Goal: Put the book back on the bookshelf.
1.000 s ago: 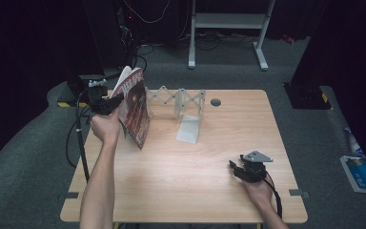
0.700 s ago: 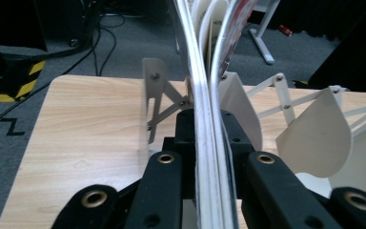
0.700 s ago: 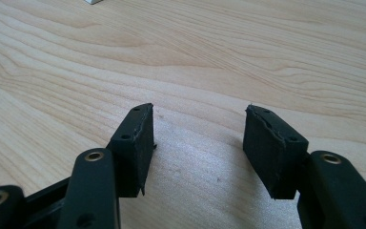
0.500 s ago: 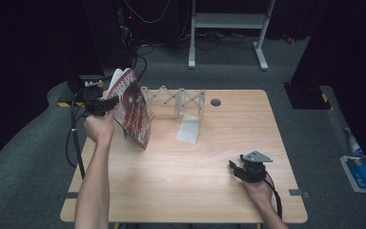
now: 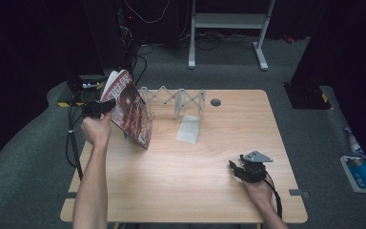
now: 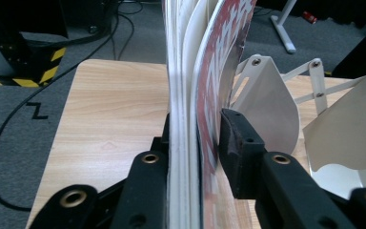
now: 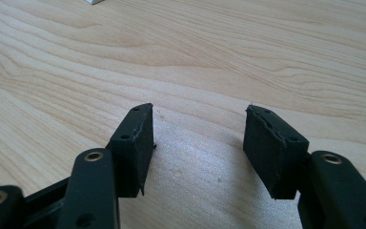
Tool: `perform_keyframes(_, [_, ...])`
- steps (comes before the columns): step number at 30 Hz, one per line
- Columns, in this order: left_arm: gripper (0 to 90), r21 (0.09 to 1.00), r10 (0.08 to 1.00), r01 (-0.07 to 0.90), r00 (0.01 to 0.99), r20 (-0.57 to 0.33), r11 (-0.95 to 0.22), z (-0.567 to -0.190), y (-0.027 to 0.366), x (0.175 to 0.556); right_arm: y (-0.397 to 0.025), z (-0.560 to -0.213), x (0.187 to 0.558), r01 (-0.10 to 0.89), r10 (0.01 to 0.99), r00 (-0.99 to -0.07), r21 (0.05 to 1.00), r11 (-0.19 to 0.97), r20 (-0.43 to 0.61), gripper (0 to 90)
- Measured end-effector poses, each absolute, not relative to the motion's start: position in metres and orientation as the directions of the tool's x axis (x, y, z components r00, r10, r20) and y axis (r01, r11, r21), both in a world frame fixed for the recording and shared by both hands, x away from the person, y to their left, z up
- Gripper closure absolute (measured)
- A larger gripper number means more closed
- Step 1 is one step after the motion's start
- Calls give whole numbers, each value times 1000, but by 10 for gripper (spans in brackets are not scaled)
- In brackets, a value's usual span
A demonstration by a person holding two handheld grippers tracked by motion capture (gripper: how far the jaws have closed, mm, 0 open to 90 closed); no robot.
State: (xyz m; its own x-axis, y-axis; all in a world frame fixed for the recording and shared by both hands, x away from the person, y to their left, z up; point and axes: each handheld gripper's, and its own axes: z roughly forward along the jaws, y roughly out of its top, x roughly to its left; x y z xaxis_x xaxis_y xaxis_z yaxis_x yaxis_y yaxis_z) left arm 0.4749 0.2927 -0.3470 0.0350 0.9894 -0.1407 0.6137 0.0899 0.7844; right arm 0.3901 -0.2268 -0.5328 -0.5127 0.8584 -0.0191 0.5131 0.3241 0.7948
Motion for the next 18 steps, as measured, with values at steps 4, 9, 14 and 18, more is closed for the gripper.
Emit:
perform_keyframes(4, [660, 785, 994, 615, 21, -110, 74, -348, 293, 474, -227, -533, 390, 513, 858, -513, 795, 324, -19, 439])
perform_keyframes(9, [642, 777, 987, 618, 19, -161, 115, -352, 297, 472, -227, -533, 390, 513, 858, -513, 795, 324, -19, 438])
perform_keyframes(14, [592, 777, 985, 617, 13, -171, 127, -355, 300, 471, -227, -533, 390, 513, 858, -513, 795, 324, -19, 438])
perform_keyframes(18, [546, 784, 983, 606, 24, -184, 132, -353, 302, 467, -227, -533, 390, 513, 858, -513, 795, 324, -19, 438])
